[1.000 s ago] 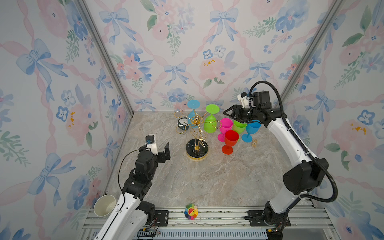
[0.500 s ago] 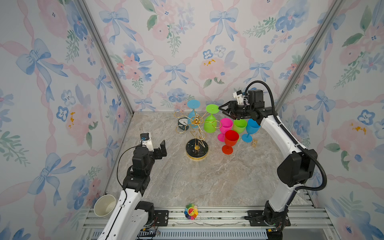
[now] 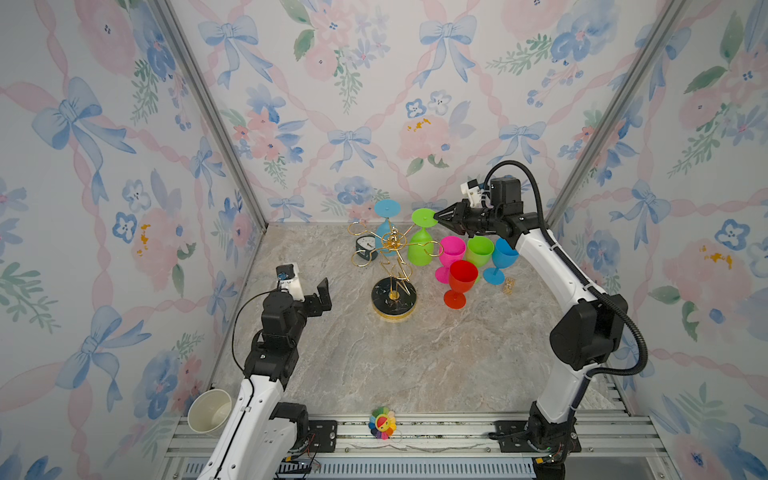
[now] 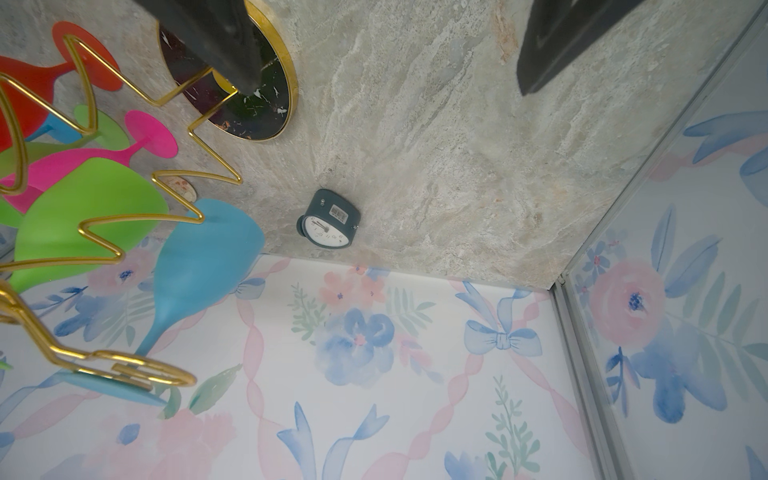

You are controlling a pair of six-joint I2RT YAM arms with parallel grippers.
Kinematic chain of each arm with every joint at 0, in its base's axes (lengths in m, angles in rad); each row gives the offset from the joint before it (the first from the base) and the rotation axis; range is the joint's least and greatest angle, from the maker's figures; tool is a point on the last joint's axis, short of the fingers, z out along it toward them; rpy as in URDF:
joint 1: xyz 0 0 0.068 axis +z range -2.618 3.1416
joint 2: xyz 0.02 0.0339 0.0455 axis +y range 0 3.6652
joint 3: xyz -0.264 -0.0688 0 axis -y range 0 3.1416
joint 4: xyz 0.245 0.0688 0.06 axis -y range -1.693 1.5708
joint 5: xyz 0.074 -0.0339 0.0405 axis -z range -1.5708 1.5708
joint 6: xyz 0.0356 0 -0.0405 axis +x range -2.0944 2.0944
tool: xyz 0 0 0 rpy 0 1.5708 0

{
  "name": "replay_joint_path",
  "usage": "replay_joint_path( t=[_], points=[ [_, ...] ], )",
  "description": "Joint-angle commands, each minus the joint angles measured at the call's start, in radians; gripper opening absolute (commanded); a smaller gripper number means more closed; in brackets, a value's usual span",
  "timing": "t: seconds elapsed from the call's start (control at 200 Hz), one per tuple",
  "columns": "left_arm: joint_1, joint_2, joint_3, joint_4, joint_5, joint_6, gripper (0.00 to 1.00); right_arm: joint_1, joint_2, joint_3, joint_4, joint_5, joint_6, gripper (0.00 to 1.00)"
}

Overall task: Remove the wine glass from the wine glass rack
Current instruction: 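Reach the right gripper to the green glass base hanging on the rack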

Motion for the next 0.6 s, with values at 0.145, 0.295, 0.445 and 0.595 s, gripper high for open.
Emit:
replay_joint_path(
  t=[0.145, 0.295, 0.445, 0.595],
  points=[
    [0.008, -0.015, -0.018, 0.017, 0.013, -0.014, 0.98, 0.007, 0.013, 0.01, 0.042, -0.038, 0.025, 0.17],
    [0.008, -0.017, -0.018, 0.017, 0.012, -0.014, 0.98, 0.006, 0.007, -0.006, 0.071, -0.055, 0.047, 0.11],
    [0.008, -0.018, -0.019, 0.017, 0.011, -0.015, 0.98, 0.0, -0.007, -0.033, 0.125, -0.066, 0.089, 0.05],
    [0.01, -0.018, -0.019, 0.017, 0.013, -0.015, 0.98, -0.003, -0.019, -0.054, 0.162, -0.098, 0.121, 0.02]
  ],
)
